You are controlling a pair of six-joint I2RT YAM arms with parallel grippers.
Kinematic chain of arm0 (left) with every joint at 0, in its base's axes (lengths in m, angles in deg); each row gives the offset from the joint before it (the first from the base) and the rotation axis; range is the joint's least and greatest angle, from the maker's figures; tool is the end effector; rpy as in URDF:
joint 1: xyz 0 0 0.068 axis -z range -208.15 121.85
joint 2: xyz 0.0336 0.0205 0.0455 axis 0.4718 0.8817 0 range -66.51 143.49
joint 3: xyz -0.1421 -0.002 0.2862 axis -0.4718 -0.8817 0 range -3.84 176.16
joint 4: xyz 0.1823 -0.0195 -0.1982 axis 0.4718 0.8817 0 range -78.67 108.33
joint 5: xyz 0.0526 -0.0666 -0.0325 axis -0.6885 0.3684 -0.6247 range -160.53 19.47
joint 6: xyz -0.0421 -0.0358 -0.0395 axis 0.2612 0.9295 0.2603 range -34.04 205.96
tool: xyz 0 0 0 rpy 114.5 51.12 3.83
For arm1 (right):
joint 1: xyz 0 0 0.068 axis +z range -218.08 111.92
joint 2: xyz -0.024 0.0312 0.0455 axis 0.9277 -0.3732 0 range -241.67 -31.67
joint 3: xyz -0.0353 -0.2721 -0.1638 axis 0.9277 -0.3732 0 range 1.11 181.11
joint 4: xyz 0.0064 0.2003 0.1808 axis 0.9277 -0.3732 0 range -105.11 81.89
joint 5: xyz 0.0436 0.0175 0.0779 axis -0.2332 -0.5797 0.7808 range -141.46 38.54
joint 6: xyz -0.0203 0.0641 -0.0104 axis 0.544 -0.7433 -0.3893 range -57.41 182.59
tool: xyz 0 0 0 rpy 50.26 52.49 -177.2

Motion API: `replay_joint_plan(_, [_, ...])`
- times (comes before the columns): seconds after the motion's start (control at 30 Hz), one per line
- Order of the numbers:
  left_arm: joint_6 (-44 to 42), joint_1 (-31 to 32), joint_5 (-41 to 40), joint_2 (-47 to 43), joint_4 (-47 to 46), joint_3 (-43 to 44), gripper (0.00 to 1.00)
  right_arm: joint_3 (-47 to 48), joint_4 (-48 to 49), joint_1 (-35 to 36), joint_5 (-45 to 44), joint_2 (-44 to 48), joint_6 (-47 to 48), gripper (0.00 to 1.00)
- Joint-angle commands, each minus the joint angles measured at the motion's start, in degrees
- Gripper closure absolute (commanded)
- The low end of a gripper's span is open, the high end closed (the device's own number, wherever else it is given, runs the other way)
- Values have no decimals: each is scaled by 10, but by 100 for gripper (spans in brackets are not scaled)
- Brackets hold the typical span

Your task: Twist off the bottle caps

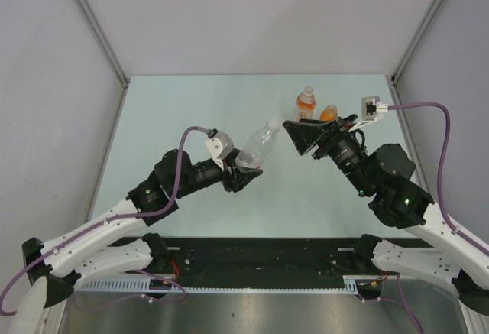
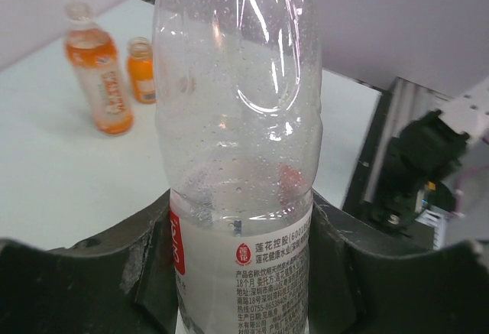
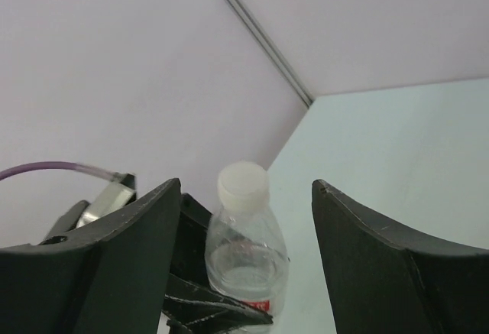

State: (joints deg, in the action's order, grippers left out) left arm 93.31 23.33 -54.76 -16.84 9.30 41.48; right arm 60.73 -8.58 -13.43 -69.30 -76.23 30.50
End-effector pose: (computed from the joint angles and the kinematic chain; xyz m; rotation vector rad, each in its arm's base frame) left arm 0.1144 -0.1675 0.3868 0.8440 1.4834 -1.0022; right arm 0.1000 0.1122 0.4881 0.0048 1.4102 1.0700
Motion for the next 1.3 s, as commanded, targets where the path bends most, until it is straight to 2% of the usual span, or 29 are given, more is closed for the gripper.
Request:
replay_joint_plan(0.0, [-59,41,-205,-20,-20,-2,100,27,-57,3,-22,-23,-29,27])
replay_joint_plan(0.2, [-99,98,-338,-14,-27,-8,100,39,-64,5,-14,-44,-46,27])
replay_joint_plan(0.43, [-119,138,-416,5,-29,-8,100,43,-32,10,-13,-60,-53,27])
replay_joint_plan(0.57, [-115,146,-435,10,-29,-8,100,44,-15,13,-13,-67,-53,28])
replay_joint_plan(1.27, [-116,166,-426,8,-27,-13,100,56,32,13,-23,-124,-27,37])
